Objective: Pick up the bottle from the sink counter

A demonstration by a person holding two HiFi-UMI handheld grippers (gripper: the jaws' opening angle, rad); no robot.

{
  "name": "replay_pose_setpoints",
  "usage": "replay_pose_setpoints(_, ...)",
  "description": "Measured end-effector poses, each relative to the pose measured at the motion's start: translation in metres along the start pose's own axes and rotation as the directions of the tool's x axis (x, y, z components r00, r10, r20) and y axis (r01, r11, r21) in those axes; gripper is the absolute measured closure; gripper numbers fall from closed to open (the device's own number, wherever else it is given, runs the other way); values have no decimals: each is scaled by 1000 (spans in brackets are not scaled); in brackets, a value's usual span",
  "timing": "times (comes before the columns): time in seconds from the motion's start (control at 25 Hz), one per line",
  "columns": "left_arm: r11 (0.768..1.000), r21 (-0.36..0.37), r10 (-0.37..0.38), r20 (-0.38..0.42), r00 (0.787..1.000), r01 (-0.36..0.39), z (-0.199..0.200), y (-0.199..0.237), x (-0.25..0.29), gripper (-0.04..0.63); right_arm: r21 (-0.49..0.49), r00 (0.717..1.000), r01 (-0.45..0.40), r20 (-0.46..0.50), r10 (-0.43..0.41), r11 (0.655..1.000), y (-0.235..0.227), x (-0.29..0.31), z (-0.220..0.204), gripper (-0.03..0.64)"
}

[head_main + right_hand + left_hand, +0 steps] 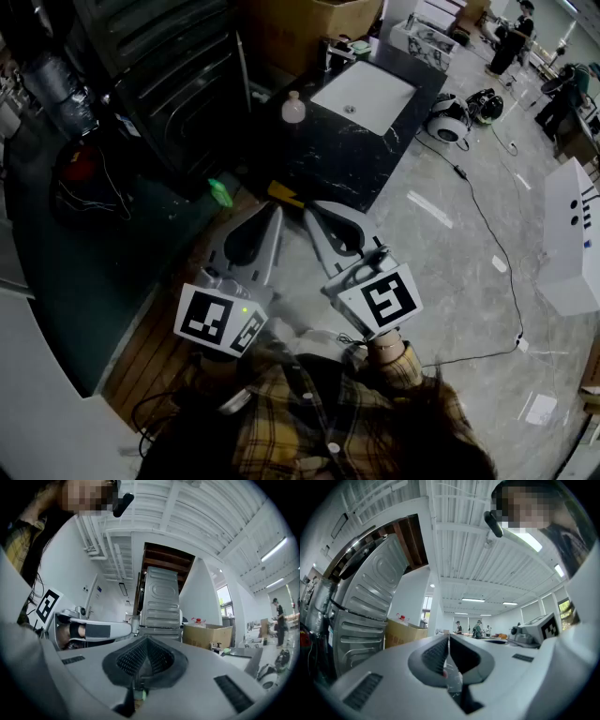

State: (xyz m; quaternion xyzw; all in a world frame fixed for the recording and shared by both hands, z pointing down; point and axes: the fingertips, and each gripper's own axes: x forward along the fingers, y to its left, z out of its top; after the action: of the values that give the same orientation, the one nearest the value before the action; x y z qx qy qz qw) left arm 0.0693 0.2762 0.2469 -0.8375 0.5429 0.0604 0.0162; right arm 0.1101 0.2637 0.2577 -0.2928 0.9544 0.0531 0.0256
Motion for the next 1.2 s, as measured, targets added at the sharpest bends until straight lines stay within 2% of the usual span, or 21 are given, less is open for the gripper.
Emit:
replay_pose_setpoints(0.2,1000,11,4,1,1000,-4,-1,-4,1,572,-17,1000,-4,8,4,1000,-1,-6,2,601)
replay_pose_setpoints(0.48,1000,23,14,4,1000,-14,-3,-18,-2,572,10,1000,-2,22,2,1000,-4,-22,1,600)
replay_pose_setpoints(0.68,998,21,56,-1,998,-56,-1,-29,-15,572,21,1000,-15,22,14,1000,-1,-39,-2,600)
replay_pose_setpoints(0.88,990,55,130,3,992,-129,-4,-22,-32,572,32,1000,-27,12,27,999,3,-55,-11,600)
replay_pose_setpoints(1.2,989,49,140,-10,990,-139,-13,-8,-22,572,52,999,-28,-17,29,998,-8,-42,-27,600)
